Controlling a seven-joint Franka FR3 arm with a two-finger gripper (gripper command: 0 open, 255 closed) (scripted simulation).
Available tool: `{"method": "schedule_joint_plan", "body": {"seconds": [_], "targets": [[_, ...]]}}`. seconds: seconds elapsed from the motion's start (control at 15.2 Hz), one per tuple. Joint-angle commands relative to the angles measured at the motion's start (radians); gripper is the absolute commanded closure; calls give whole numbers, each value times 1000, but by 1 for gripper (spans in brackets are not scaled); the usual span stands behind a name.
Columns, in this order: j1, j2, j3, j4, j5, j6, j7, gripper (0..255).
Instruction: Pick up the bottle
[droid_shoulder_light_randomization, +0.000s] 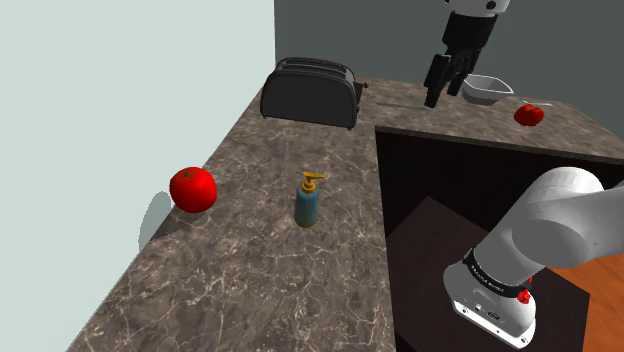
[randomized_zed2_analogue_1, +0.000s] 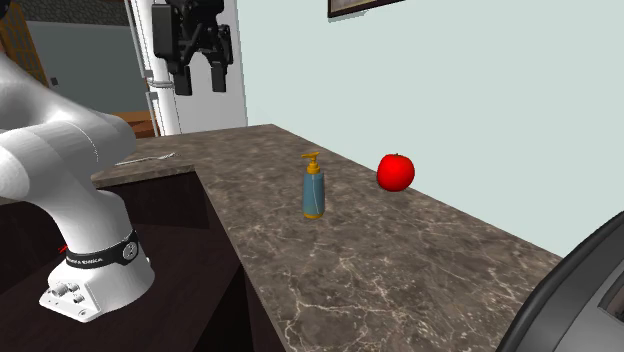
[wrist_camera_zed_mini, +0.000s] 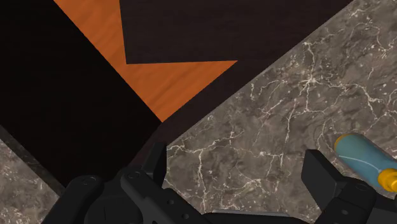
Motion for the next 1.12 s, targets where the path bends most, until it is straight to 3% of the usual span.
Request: {"method": "schedule_joint_plan", "body": {"seconds": [0.0, 0.59, 1.06], "targets": [[0, 0, 0, 0, 0, 0, 0, 0], [47, 188, 164, -2, 92, 175, 178, 0], [68, 393, 285, 67, 114, 302, 317, 0]]}}
